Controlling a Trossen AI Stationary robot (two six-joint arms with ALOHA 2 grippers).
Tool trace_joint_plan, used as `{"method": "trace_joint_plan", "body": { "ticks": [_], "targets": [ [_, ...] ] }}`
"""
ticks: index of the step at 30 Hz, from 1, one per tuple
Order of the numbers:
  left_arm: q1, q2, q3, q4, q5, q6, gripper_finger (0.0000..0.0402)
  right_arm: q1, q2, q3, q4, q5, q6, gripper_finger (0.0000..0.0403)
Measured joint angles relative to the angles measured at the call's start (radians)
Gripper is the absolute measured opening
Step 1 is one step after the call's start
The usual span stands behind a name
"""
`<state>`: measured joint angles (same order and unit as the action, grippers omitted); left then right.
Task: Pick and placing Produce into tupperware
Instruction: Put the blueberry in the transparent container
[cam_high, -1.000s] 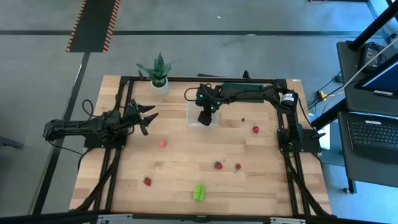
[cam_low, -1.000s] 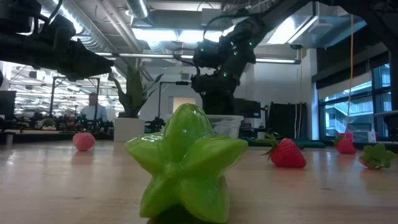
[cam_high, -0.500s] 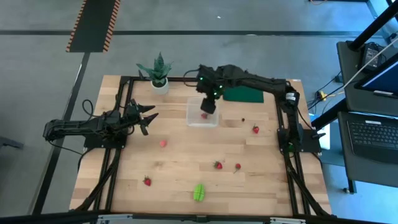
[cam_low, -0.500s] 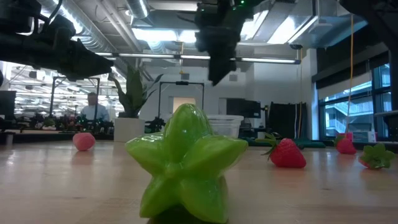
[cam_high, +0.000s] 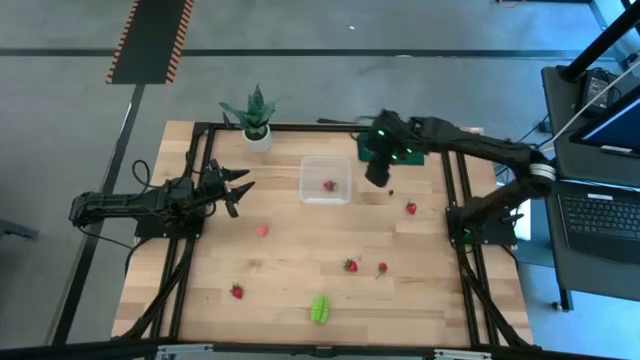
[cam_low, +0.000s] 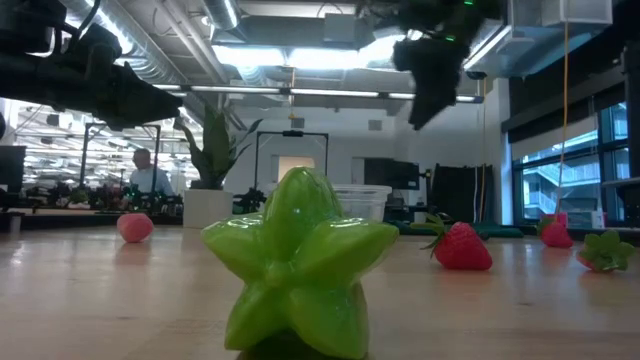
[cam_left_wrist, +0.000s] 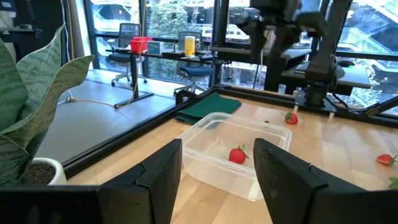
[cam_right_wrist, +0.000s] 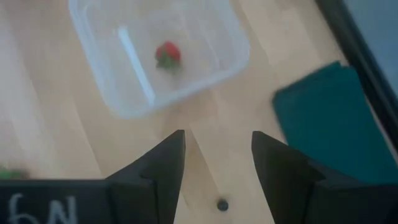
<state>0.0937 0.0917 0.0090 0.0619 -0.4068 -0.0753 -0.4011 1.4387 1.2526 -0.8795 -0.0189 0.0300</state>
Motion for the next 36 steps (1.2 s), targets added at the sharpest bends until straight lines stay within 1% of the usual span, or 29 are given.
{"method": "trace_joint_plan", "body": {
  "ticks": [3,7,11,15,19,23,25,29,32,36],
  "targets": [
    [0.0,0.0,0.0,0.0,0.0,0.0,0.0192,0.001,-0.104,-0.164,0.054,0.0,-0.039,0.0188],
    [0.0,0.0,0.0,0.0,-0.002,0.0,0.0192,0.0,-0.201,-0.381,0.122,0.0,-0.104,0.0188],
    [0.0,0.0,0.0,0.0,-0.003,0.0,0.0192,0.001,-0.247,-0.583,0.239,-0.001,-0.135,0.0188],
    [0.0,0.0,0.0,0.0,-0.003,0.001,0.0192,0.001,-0.252,-0.712,0.458,-0.03,-0.147,0.0188],
    [0.0,0.0,0.0,0.0,-0.003,0.001,0.0192,0.001,-0.252,-0.781,0.574,-0.033,-0.194,0.0188],
    [0.0,0.0,0.0,0.0,-0.003,0.0,0.0192,0.0,-0.252,-0.821,0.577,0.024,-0.193,0.0188],
    [0.0,0.0,0.0,0.0,-0.003,0.0,0.0192,-0.001,-0.252,-0.837,0.606,0.026,-0.193,0.0188],
    [0.0,0.0,0.0,0.0,-0.003,0.0,0.0192,0.0,-0.252,-0.849,0.648,0.031,-0.192,0.0188],
    [0.0,0.0,0.0,0.0,-0.003,0.0,0.0192,-0.001,-0.252,-0.849,0.657,0.079,-0.194,0.0188],
    [0.0,0.0,0.0,0.0,-0.003,0.0,0.0192,-0.001,-0.251,-0.849,0.666,0.092,-0.215,0.0188]
  ]
}}
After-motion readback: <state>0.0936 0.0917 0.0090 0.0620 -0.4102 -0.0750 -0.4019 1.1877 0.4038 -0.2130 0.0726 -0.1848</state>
